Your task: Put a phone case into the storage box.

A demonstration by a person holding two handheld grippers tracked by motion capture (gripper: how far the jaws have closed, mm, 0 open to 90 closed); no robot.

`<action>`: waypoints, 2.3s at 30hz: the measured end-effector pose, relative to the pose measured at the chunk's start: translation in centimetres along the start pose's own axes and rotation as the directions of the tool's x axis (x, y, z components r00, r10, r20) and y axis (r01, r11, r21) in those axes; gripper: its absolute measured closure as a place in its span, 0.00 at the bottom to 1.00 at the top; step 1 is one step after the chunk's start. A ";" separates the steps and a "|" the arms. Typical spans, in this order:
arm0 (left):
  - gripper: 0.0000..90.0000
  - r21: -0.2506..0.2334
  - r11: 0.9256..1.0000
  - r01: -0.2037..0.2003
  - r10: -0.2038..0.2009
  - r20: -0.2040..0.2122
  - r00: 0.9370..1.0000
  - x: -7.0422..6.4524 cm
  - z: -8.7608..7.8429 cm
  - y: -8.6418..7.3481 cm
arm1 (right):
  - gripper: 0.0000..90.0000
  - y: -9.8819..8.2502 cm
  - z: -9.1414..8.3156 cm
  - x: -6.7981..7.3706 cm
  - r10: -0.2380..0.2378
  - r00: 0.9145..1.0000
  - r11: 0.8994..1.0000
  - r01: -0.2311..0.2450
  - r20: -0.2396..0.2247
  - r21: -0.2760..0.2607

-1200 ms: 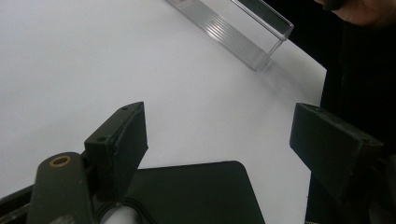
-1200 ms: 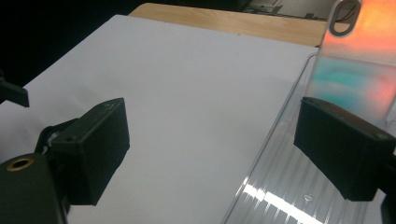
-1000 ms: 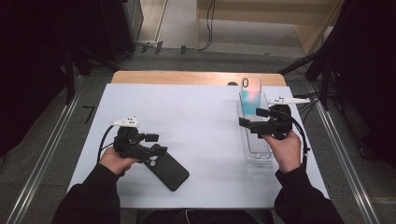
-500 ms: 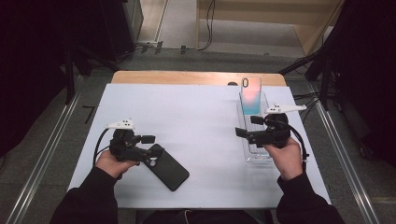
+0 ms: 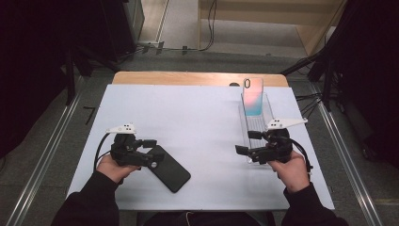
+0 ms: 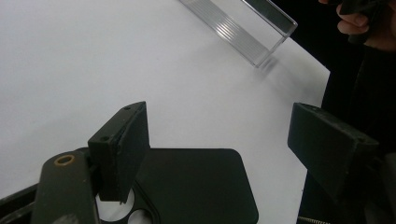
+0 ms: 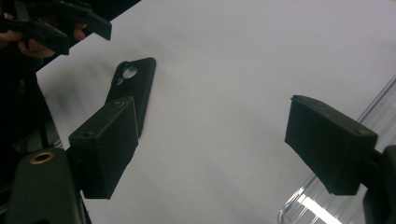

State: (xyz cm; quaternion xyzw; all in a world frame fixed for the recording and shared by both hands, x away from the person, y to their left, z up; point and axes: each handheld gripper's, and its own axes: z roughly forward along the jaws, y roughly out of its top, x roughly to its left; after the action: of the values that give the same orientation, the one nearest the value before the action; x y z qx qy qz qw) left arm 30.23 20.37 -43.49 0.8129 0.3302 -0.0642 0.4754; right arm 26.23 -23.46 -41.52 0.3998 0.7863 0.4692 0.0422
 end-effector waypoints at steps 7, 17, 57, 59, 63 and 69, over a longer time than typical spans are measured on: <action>0.24 0.013 1.000 0.006 -0.006 0.006 1.000 -0.1 0.1 -0.2 | 0.20 -1.0 0.2 0.2 0.004 1.000 1.000 -0.003 -0.019 0.023; 0.30 0.043 0.999 0.025 -0.024 -0.024 0.999 -0.2 -0.7 -1.1 | 0.20 -1.4 0.4 0.8 -0.001 0.999 0.999 0.002 -0.039 0.037; 1.00 0.257 0.964 0.070 -0.036 -0.136 0.990 0.3 0.9 -5.8 | 0.20 -1.3 1.7 1.1 -0.027 0.996 0.998 0.031 -0.084 0.052; 1.00 0.271 0.960 0.074 -0.037 -0.137 0.990 0.3 1.3 -5.8 | 0.20 -1.3 1.7 1.0 -0.027 0.996 0.998 0.031 -0.082 0.052; 1.00 0.282 0.958 0.060 -0.023 -0.133 0.991 0.3 2.1 -5.6 | 0.20 -1.4 1.6 0.9 -0.025 0.997 0.998 0.029 -0.079 0.050; 1.00 0.270 0.962 0.050 -0.016 -0.127 0.992 0.5 3.0 -5.0 | 0.20 -1.5 1.6 0.8 -0.024 0.997 0.998 0.028 -0.075 0.050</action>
State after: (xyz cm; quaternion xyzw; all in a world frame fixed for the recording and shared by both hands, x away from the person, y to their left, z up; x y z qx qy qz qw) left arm 28.26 19.79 -48.97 0.8674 0.3606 -0.0664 0.3364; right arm 25.50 -22.12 -43.30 0.3726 0.8042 0.4629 0.0089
